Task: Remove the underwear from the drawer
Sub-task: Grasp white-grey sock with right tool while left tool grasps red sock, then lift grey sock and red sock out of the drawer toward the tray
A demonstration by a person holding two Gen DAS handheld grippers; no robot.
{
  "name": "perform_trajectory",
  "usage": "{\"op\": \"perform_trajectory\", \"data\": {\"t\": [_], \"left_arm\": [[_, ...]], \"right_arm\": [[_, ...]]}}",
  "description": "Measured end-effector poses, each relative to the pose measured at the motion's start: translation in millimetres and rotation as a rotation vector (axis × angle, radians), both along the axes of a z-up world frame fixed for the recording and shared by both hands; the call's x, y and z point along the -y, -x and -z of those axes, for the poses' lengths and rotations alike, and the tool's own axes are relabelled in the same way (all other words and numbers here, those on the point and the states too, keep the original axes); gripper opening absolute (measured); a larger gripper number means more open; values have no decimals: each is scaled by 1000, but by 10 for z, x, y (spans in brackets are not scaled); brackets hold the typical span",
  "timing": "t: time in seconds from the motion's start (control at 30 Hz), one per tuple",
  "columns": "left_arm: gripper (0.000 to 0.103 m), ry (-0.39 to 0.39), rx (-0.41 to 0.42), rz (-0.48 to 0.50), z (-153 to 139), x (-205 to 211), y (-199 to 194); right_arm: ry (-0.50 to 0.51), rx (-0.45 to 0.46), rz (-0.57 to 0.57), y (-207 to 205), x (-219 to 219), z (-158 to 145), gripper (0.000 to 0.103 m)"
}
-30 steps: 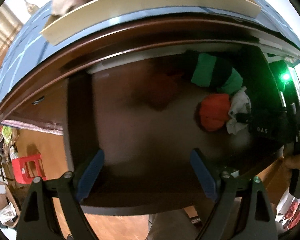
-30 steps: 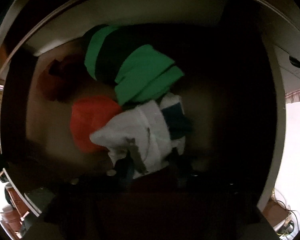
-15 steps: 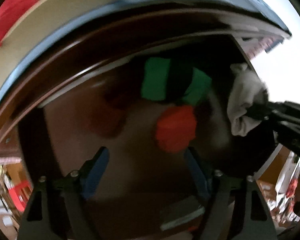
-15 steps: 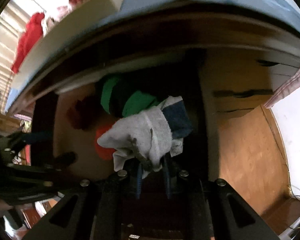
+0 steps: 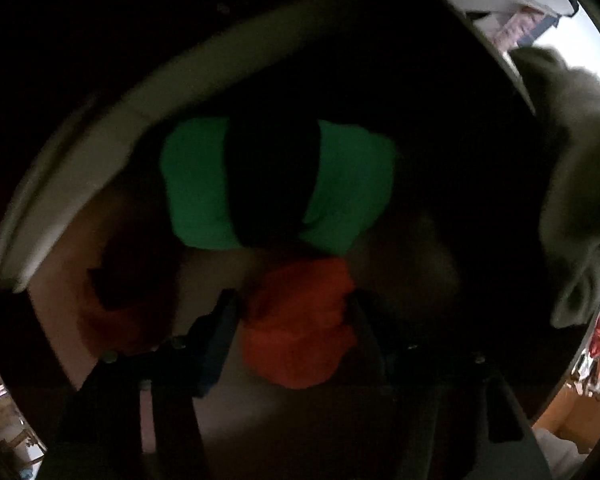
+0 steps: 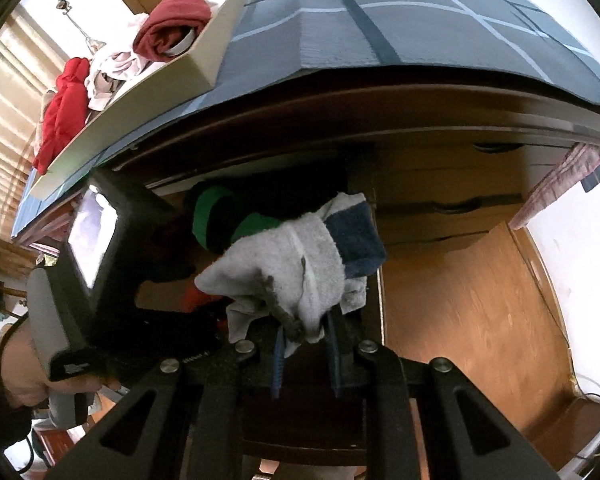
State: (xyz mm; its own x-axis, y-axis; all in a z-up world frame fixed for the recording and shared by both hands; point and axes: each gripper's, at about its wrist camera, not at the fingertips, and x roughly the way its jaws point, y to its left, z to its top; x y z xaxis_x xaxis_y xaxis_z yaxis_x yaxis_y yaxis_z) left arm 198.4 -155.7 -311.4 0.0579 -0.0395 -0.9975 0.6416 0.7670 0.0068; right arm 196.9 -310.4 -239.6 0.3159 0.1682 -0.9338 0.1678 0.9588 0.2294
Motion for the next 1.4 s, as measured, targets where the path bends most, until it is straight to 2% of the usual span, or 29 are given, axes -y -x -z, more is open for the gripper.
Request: {"op": "perform_trajectory", "data": {"t": [0.13, 0.27, 0.43, 0.57, 0.67, 0.73, 0.83, 1.1, 1.27, 1.4], "left_arm": [[55, 3, -14, 10, 185, -9, 9], [55, 8, 27, 50, 253, 9, 51], [55, 24, 42, 55, 335, -17, 64], [41, 18, 31, 73, 359, -137, 131], [35, 15, 8, 82, 398, -194, 139], [33, 3, -18, 53, 420, -317, 131], [32, 23, -21, 12, 373, -466, 148], [32, 111, 30, -89, 15, -918, 288], [32, 116, 60, -130, -106, -1009, 411], [32, 120, 73, -149, -125, -1040, 671]], "right_arm": [[-3, 0, 3, 4, 19, 23, 19], [-4, -2, 1, 13, 36, 42, 19], [-6, -3, 1, 1, 38, 75, 19], [-6, 2, -1, 1, 39, 59, 19], [-15, -3, -1, 5, 30, 63, 19], [-15, -6, -6, 8, 23, 71, 19], [-10, -10, -22, 19, 1, 74, 19], [-15, -31, -49, 119, -53, 95, 19], [-25, -38, -70, 176, -105, 91, 19], [-15, -31, -112, 198, -198, 38, 19]]}}
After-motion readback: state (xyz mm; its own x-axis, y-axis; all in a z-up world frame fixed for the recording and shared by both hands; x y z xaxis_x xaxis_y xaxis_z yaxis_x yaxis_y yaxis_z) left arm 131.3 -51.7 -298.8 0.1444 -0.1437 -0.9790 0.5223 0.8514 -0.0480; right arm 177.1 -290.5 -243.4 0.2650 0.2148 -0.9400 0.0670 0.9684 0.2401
